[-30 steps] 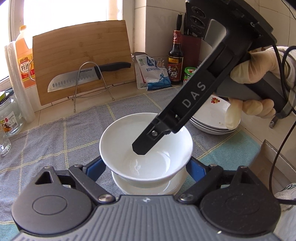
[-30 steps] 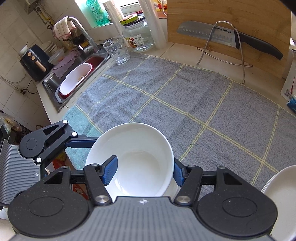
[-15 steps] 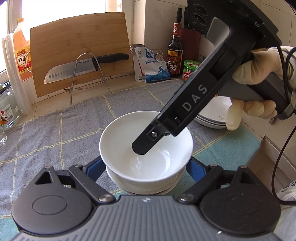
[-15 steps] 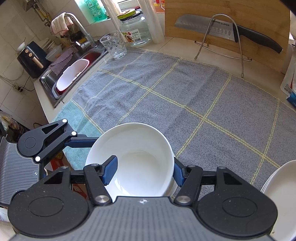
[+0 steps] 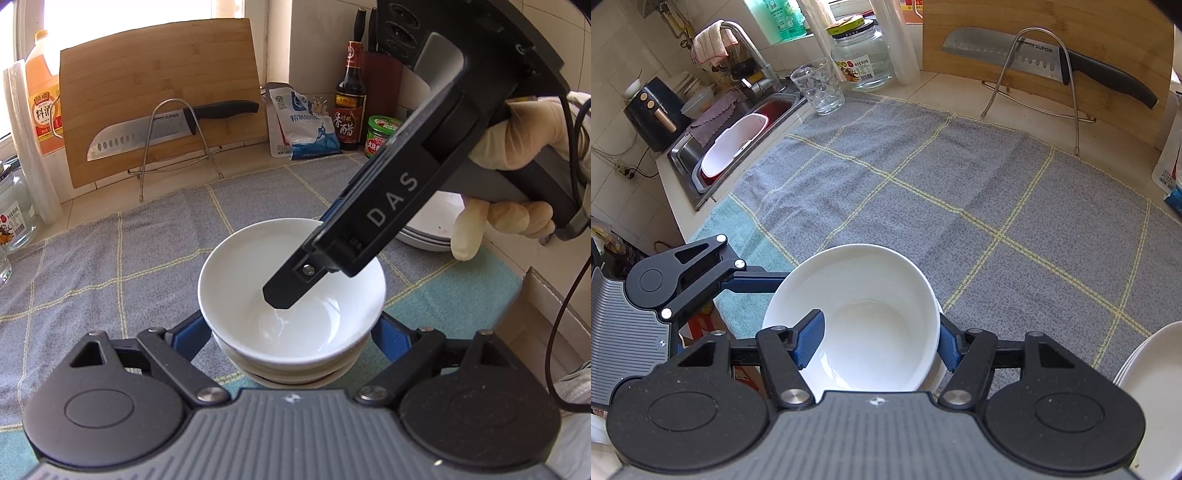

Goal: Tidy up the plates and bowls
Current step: 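Lower the pink-flowered bowl onto the nested white bowls, then open the right gripper and release the pink-flowered bowl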

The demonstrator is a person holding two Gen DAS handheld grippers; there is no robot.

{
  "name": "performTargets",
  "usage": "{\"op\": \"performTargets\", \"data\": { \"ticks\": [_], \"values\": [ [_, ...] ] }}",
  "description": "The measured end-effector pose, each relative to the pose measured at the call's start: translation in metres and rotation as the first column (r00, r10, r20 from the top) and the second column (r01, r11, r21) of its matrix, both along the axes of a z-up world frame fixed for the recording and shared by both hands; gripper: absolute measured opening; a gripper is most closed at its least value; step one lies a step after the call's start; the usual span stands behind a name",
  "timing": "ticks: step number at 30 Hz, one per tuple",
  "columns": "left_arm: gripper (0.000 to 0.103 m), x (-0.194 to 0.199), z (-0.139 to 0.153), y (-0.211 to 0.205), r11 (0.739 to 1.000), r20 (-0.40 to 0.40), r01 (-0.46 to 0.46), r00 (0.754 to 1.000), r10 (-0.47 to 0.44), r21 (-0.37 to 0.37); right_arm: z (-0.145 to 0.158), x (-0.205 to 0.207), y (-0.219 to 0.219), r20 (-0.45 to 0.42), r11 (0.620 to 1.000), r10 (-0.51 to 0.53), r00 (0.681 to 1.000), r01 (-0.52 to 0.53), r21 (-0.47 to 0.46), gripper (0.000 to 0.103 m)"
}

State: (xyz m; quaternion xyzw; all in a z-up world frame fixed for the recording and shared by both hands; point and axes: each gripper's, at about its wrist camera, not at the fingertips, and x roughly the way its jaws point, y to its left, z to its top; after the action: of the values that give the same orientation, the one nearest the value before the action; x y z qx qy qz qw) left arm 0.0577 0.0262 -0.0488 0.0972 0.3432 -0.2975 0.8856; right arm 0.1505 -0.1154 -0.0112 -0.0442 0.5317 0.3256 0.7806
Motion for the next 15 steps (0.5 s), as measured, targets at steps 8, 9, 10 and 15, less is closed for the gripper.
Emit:
{"op": "performTargets", "data": {
  "ticks": [8,9,10,15],
  "values": [
    [0.093,0.0028,-0.0039,0.0005,1.0,-0.015,0.002,1.0,-0.002,0.001,-0.0006,-0.0006,0.0011,-0.007,1.0,0.001,1.0,-0.001,0.022,0.079],
    [0.093,0.0031,-0.0045,0.0009,1.0,-0.019,0.003,1.0,-0.003,0.003,0.0,-0.001,0.0011,-0.006,1.0,0.0,1.0,0.0,0.026,0.08],
    [0.094,0.0025,-0.0054,0.0017,1.0,-0.02,0.004,1.0,-0.003,0.006,0.0008,-0.0017,0.0014,-0.004,1.0,0.0,1.0,0.0,0.027,0.082],
    [0.094,0.0001,-0.0052,0.0052,1.0,-0.019,0.009,1.0,-0.009,-0.003,0.0061,-0.0044,0.0,0.03,1.0,-0.006,1.0,0.005,0.012,0.093]
  ]
}}
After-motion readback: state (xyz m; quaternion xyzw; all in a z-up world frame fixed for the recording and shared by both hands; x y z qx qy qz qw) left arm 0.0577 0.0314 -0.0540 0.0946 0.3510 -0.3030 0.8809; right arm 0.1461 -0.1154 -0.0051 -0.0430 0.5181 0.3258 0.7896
